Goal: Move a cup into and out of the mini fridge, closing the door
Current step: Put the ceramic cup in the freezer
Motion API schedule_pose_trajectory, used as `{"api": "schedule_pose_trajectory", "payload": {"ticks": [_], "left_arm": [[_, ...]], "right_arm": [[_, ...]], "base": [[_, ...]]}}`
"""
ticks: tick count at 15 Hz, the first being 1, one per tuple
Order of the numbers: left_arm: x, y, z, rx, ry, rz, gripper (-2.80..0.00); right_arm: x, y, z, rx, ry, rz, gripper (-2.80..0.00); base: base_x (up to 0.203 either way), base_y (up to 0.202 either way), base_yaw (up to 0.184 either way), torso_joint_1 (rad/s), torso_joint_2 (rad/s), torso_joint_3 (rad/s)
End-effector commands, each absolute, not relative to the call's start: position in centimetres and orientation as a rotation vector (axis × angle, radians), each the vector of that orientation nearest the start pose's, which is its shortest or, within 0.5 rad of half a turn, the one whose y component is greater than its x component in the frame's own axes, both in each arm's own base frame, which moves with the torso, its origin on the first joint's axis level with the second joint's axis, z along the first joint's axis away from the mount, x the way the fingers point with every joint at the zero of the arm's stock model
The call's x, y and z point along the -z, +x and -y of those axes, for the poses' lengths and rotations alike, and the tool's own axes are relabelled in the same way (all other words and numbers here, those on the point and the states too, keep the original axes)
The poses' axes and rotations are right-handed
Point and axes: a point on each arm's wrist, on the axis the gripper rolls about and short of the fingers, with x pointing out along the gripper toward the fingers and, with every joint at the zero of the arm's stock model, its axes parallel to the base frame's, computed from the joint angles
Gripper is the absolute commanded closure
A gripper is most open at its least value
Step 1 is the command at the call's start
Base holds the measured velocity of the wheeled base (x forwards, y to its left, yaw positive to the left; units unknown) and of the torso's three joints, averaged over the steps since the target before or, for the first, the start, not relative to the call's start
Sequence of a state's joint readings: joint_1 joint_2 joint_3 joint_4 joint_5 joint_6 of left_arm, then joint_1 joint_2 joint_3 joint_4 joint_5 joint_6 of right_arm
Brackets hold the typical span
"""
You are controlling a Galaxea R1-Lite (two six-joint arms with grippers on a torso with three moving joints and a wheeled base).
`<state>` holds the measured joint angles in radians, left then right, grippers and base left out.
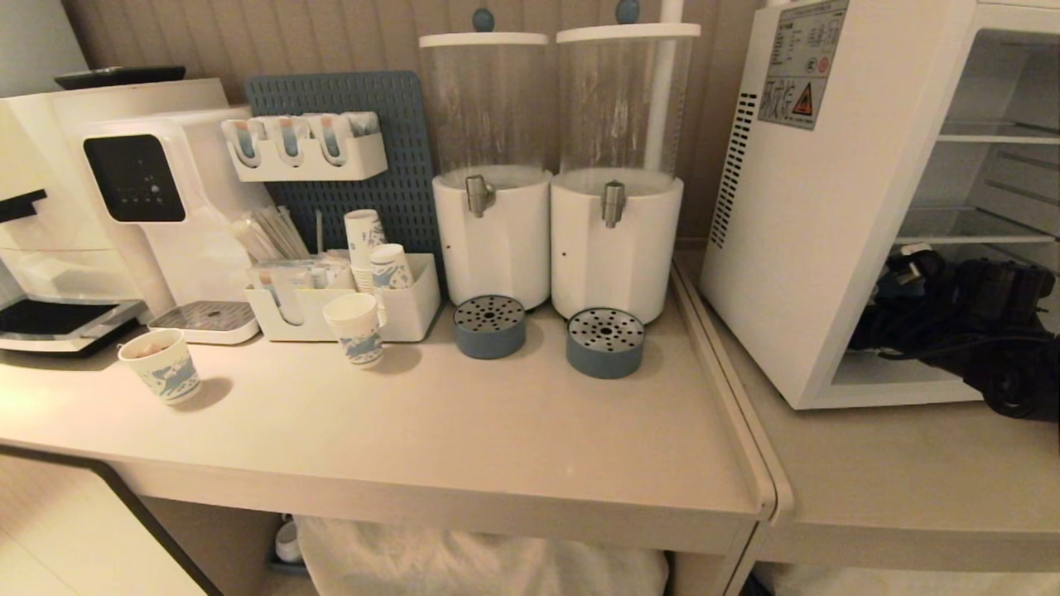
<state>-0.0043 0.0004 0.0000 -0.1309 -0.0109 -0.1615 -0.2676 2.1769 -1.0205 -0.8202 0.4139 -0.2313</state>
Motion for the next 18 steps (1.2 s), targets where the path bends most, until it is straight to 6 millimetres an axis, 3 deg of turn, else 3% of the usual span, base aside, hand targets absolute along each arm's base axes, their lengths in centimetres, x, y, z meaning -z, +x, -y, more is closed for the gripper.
{"api": "schedule_pose_trajectory", "payload": {"ticks": [1, 7, 8, 18], "left_arm": [[-7.77, -2.07, 0.01, 0.023, -0.162, 0.095, 0.00], [-7.77, -2.07, 0.02, 0.022, -0.162, 0.095, 0.00], [-7.77, -2.07, 0.01, 0.023, -0.162, 0.095, 0.00], [-7.77, -2.07, 0.01, 0.023, -0.162, 0.095, 0.00]], "right_arm": [[-7.40, 39.52, 10.00, -0.181, -0.110, -0.319, 0.00], [-7.04, 39.57, 9.94, -0.185, -0.101, -0.327, 0.00], [-7.07, 39.62, 10.02, -0.183, -0.100, -0.324, -2.80], [-7.81, 39.15, 10.00, -0.185, -0.100, -0.316, -2.80]], "base": [[0.000, 0.000, 0.000, 0.000, 0.00, 0.000], [0.000, 0.000, 0.000, 0.000, 0.00, 0.000], [0.000, 0.000, 0.000, 0.000, 0.00, 0.000], [0.000, 0.000, 0.000, 0.000, 0.00, 0.000]]}}
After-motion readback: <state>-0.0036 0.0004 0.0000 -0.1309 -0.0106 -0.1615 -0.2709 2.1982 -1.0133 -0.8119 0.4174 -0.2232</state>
